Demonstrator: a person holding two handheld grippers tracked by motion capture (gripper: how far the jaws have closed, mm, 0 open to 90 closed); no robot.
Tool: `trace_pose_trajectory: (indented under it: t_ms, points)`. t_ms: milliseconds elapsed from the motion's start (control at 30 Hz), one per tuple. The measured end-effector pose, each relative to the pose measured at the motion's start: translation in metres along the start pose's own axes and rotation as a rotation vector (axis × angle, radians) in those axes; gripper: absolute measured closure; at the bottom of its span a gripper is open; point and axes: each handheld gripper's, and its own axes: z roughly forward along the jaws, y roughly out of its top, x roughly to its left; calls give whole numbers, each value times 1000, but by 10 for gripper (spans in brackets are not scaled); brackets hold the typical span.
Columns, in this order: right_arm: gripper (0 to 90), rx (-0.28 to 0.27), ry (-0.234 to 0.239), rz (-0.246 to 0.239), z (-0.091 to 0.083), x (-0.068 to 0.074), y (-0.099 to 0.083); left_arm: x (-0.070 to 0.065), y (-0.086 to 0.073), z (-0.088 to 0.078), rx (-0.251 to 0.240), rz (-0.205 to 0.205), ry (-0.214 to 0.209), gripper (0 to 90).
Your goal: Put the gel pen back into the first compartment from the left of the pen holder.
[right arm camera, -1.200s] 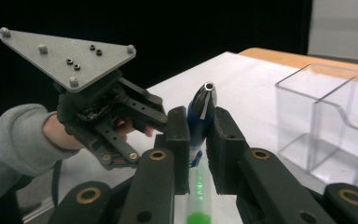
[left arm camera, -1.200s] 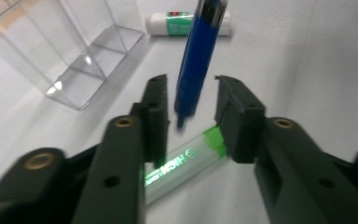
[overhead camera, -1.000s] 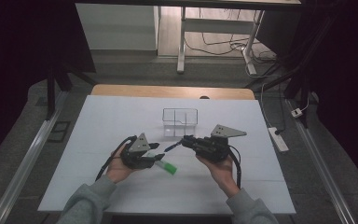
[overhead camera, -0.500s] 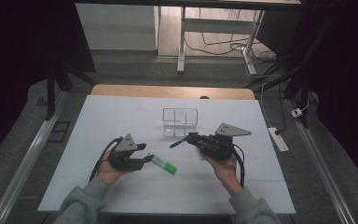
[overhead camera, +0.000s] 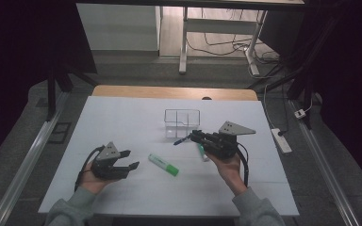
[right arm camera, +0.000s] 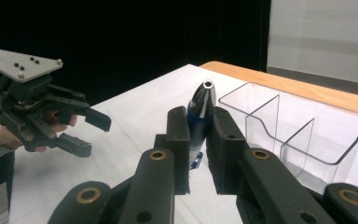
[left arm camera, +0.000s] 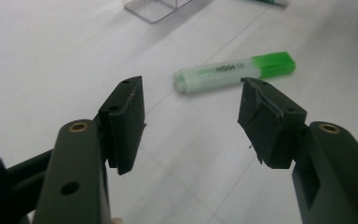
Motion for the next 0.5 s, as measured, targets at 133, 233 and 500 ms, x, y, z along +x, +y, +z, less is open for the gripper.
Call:
trace_pose_trajectory:
  t_ms: [133, 233, 500]
  points:
    - [790, -3, -7, -3, 2, -2, 4, 3, -6, -4, 2, -16, 6, 396]
    - [790, -9, -7, -8, 4, -2, 8, 6, -10, -6, 8, -24, 12, 394]
    - [790, -16, -15, -13, 10, -4, 20, 11, -17, -10, 11, -44, 25, 392]
